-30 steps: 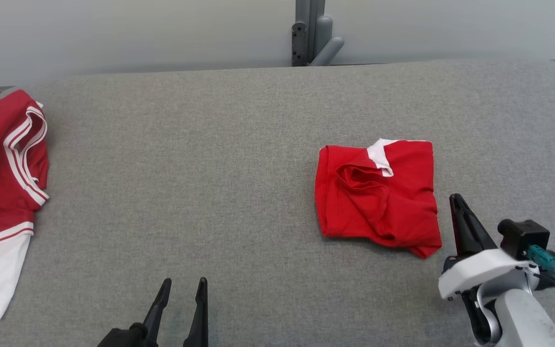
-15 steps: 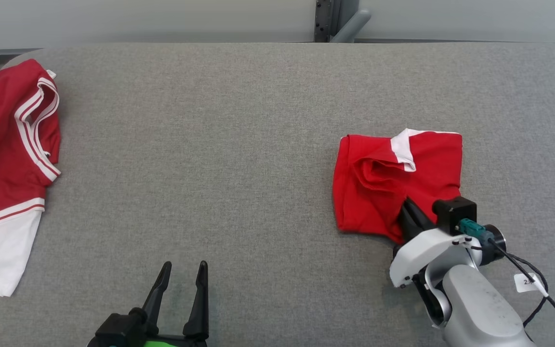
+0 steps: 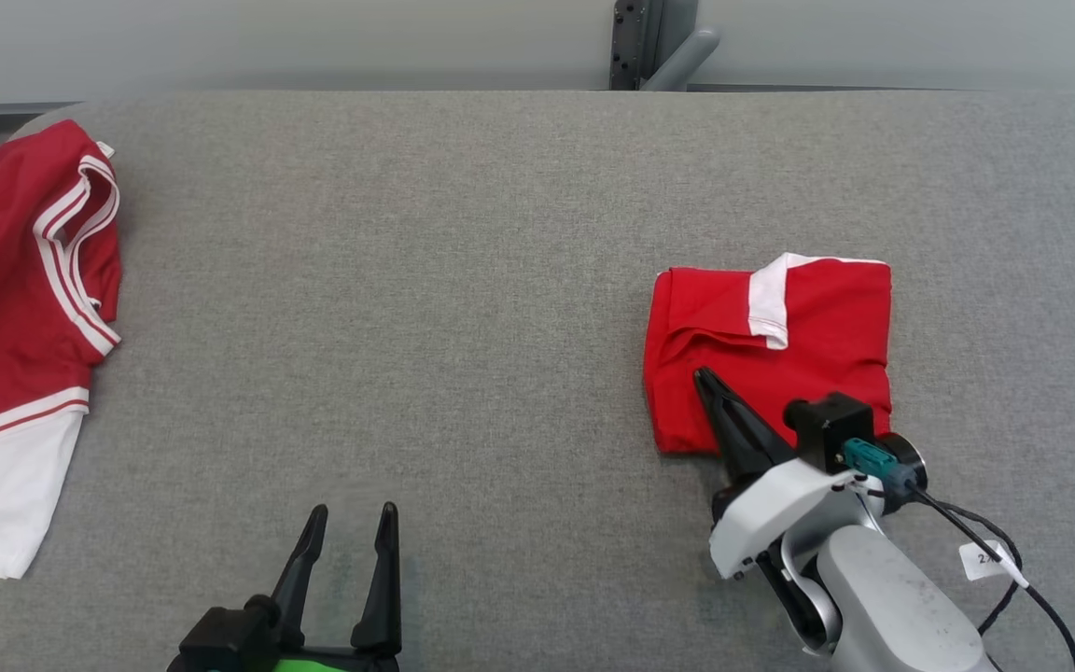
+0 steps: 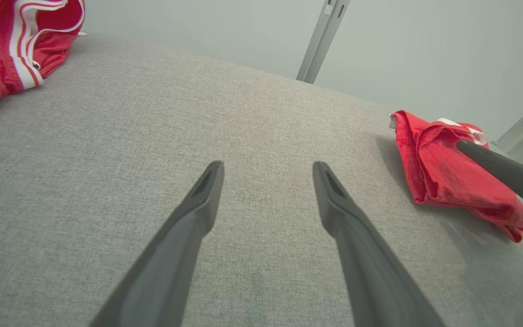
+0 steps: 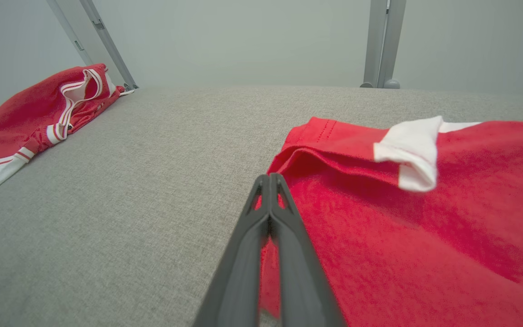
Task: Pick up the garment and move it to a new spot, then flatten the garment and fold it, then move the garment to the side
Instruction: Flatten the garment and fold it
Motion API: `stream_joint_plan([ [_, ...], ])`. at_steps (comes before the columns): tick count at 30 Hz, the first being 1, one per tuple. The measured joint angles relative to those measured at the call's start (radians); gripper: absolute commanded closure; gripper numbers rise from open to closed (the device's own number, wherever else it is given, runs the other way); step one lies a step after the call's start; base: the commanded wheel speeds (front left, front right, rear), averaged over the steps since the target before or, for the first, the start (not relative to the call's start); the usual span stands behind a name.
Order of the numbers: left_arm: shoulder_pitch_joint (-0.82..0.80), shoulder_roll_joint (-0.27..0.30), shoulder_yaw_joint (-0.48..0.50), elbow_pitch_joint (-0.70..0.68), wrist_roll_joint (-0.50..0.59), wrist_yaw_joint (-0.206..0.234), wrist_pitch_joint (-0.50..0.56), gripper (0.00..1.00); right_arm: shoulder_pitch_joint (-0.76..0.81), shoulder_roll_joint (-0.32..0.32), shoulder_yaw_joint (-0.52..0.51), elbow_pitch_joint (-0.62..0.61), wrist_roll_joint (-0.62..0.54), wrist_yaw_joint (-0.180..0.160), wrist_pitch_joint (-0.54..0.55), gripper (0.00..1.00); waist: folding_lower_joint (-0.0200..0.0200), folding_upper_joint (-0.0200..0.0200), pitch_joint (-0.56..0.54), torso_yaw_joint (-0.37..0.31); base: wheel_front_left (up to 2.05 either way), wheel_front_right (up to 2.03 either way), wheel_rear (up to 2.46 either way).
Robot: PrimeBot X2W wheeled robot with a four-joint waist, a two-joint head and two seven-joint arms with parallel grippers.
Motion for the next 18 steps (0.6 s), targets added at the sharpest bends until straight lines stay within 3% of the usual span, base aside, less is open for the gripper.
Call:
stream_joint_plan([
  [5, 0.002, 0.000, -0.006, 0.000, 0.000, -0.002, 0.000, 0.00, 0.029, -0.042, -0.034, 0.007, -0.017, 0.000, 0.000, 1.00, 0.0000, 0.0000, 0.002, -0.024, 0.00, 0.00, 0.00],
  [18, -0.041, 0.000, -0.048, -0.001, -0.016, 0.000, 0.000, 0.00, -0.091, -0.037, -0.127, 0.078, -0.063, 0.000, 0.023, 1.00, 0.0000, 0.0000, 0.048, -0.013, 0.00, 0.00, 0.00],
])
